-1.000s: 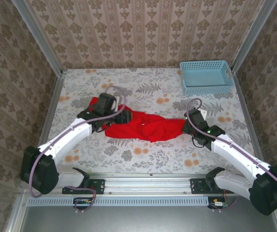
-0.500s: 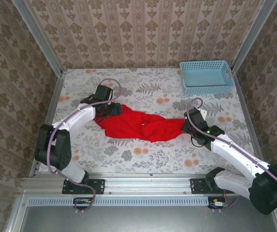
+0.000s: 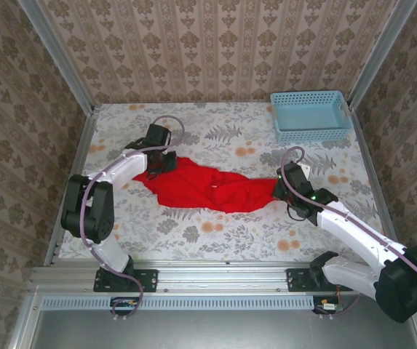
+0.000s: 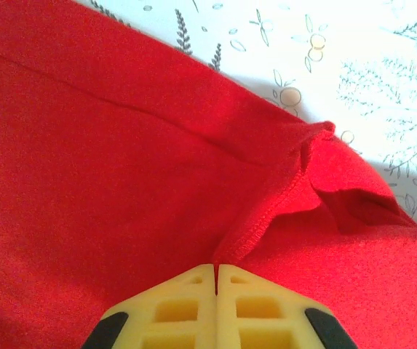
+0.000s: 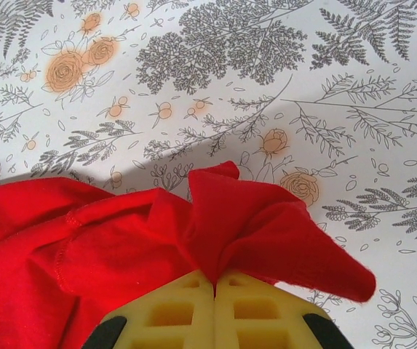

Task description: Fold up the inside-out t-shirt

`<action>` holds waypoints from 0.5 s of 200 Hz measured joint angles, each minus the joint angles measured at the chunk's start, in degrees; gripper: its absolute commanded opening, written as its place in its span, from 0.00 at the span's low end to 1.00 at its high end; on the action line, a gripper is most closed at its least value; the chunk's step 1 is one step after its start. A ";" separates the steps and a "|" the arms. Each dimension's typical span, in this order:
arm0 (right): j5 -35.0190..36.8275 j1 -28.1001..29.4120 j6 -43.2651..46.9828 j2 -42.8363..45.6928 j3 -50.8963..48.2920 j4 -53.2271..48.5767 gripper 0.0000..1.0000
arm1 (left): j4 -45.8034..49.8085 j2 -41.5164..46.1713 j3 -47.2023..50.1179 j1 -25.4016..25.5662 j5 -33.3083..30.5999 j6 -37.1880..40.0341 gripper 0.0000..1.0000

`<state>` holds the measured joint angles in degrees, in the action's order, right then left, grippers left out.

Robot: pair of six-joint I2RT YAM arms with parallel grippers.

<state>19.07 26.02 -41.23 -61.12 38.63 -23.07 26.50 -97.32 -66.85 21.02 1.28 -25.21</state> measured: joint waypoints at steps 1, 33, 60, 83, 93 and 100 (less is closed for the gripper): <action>0.00 0.00 0.04 0.00 0.02 -0.02 0.00 | -0.02 0.02 0.00 0.00 -0.02 0.00 0.00; 0.02 0.00 1.57 0.44 3.02 -2.54 0.00 | -0.35 5.27 1.44 -0.90 -0.28 0.04 0.00; -0.17 0.00 4.04 4.37 7.28 -5.53 0.00 | -1.25 20.35 4.63 -1.31 -1.79 0.37 0.00; -1.31 0.00 6.27 9.44 13.62 -7.50 0.00 | -3.04 36.02 5.49 -1.31 -3.21 0.39 0.00; -1.95 0.00 7.08 11.43 16.52 -8.07 0.00 | -3.69 41.83 5.40 -1.33 -3.67 0.42 0.00; -2.45 0.00 7.67 12.76 18.75 -8.50 0.00 | -3.96 44.98 5.29 -1.38 -3.78 0.42 0.00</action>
<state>16.62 26.02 -33.56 -48.36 57.39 -31.57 22.55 -52.34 -61.56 19.64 -2.50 -24.80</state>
